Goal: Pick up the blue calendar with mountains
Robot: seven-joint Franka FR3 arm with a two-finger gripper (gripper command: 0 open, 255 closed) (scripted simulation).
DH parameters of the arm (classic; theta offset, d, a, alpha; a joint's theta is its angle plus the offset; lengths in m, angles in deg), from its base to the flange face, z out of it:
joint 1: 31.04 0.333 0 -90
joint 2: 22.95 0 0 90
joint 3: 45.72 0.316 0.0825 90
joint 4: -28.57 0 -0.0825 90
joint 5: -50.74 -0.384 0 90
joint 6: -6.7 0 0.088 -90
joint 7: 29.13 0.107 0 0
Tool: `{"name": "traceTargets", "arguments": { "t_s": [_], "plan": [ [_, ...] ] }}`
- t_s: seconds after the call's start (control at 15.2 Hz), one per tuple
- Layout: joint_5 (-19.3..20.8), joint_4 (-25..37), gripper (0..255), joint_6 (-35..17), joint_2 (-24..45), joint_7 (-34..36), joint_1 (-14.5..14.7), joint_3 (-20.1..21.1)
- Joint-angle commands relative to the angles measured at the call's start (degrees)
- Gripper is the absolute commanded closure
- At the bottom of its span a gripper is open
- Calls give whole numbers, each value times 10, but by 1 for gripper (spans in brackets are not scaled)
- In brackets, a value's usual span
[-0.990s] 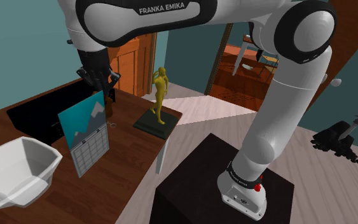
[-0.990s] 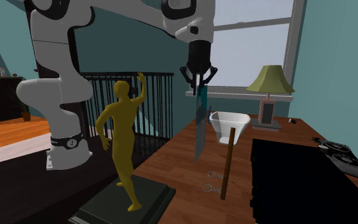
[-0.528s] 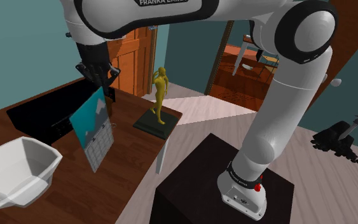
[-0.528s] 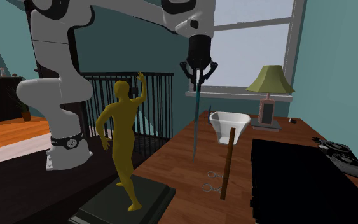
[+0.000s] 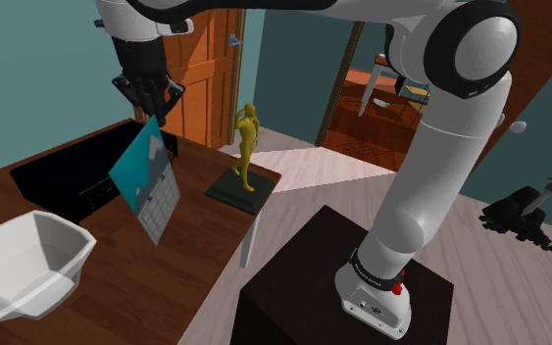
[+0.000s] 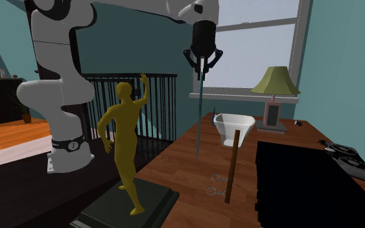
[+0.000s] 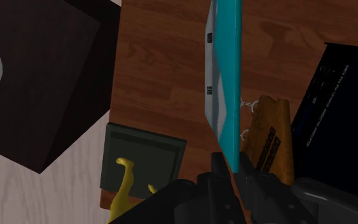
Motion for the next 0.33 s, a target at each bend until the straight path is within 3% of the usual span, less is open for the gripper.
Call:
{"name": "traceTargets", "arguments": {
  "t_s": [0.0, 0.26],
  "plan": [
    [2, 18, 255, 16, 3, -1, 2, 1],
    [4, 38, 255, 33, 6, -3, 5, 1]
  ]
}}
